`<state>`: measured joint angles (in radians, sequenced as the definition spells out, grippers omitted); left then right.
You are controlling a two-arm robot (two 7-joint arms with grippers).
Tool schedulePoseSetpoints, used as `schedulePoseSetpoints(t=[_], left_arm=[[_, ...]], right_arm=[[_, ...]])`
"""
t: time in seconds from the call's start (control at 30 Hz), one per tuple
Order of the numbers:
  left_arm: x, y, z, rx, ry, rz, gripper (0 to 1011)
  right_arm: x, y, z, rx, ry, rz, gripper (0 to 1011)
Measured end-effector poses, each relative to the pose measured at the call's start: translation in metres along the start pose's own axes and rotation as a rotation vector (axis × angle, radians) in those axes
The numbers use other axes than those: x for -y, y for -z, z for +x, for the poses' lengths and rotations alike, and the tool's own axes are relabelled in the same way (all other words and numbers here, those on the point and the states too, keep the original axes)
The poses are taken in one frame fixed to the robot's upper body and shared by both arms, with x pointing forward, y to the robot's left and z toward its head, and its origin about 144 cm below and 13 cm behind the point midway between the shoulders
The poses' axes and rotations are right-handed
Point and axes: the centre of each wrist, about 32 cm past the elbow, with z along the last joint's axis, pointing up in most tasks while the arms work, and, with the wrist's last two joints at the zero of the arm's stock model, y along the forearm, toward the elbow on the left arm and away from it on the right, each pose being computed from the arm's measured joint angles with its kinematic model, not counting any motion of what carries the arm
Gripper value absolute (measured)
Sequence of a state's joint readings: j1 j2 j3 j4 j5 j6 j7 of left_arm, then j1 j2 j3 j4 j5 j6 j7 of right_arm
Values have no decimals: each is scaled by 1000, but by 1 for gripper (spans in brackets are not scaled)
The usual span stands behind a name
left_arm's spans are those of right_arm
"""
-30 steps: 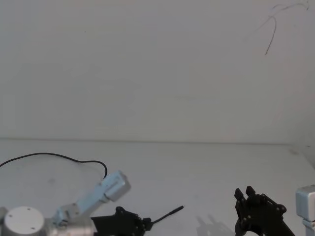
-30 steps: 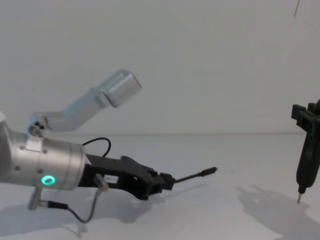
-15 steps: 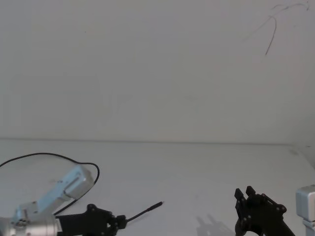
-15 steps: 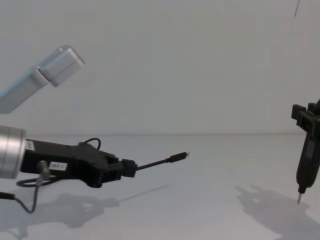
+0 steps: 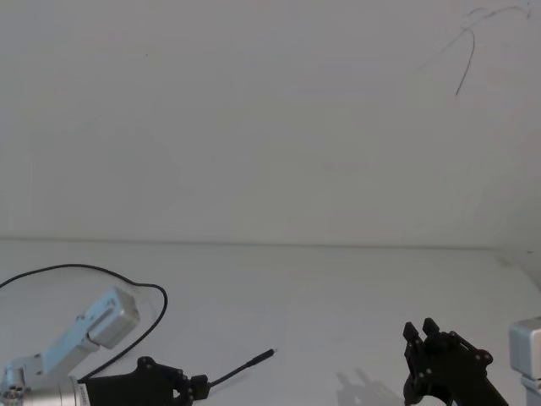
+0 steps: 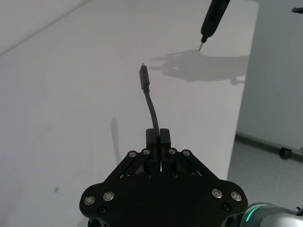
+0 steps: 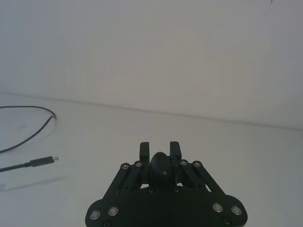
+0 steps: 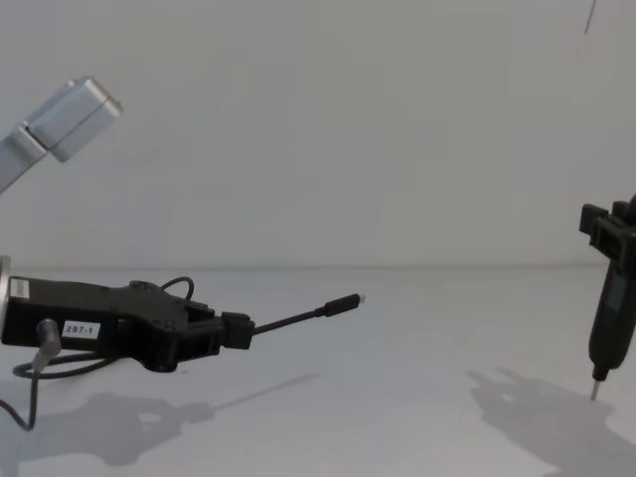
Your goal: Pick up the data cable with the one hand.
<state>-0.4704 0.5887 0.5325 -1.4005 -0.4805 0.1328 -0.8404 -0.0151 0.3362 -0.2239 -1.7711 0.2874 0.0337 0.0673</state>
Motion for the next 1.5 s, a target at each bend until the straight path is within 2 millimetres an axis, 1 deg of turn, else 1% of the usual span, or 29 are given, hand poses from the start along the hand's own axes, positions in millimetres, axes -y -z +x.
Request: schedulePoseSetpoints(t=[0.3, 0.7, 0.87, 1.17, 1.5], left_arm=[[5, 3, -5, -12, 35, -39, 40], [16, 9, -11, -27, 82, -70, 40], [18, 10, -13, -31, 91, -77, 40], [20, 11, -14, -34, 100, -84, 40], [21, 12, -15, -36, 105, -86, 40]], right_arm=[[0, -11, -1, -30, -8, 38, 251], [1, -38, -3, -117, -47, 102, 251], [1, -44, -4, -142, -61, 108, 251], [0, -49, -5, -214, -88, 110, 251], [-9, -50, -6, -337, -143, 93, 251]])
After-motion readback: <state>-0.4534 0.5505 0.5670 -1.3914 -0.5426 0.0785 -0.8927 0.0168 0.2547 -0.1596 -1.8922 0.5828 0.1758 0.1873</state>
